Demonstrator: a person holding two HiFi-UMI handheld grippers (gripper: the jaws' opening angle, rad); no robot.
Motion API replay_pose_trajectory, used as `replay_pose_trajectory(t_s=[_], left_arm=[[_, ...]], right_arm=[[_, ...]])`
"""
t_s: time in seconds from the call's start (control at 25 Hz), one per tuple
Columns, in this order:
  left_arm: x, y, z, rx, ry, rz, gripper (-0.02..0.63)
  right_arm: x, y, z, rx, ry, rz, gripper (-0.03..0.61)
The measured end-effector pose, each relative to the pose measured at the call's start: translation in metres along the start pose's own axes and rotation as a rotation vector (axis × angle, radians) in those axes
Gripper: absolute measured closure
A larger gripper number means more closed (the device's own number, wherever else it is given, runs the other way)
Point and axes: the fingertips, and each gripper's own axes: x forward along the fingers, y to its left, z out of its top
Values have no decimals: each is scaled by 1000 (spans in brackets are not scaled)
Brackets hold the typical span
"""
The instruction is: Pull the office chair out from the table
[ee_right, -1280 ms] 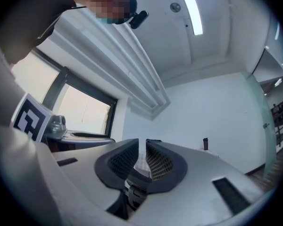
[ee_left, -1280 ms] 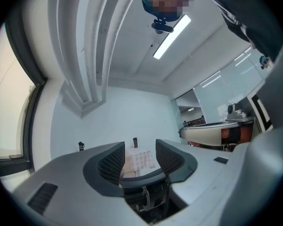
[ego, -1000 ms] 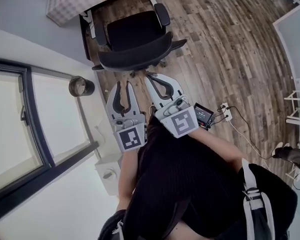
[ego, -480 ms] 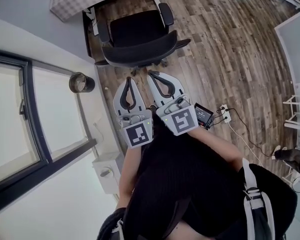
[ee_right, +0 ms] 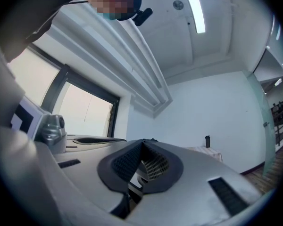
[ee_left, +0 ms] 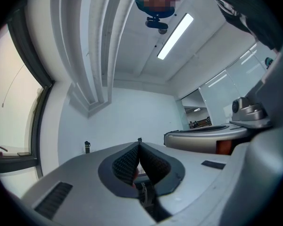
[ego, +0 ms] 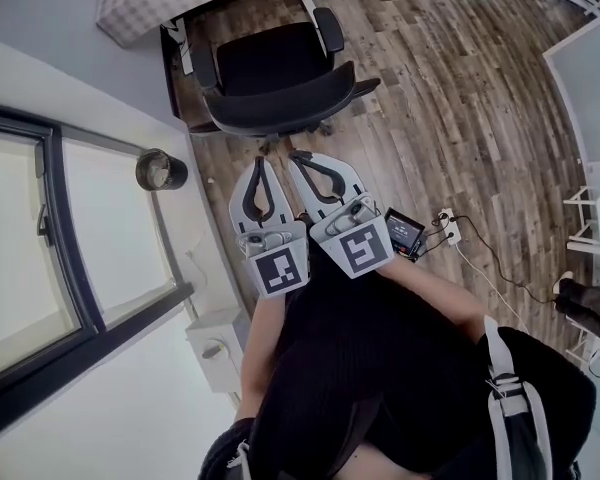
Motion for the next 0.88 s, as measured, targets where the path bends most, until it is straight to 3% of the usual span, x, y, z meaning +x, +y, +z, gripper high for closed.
replay_pose_trajectory(t_s=[0.88], left_arm=[[15,21,-14,-8,18,1,623]], right_arm=[[12,-19,-17,2,45,-69,578]])
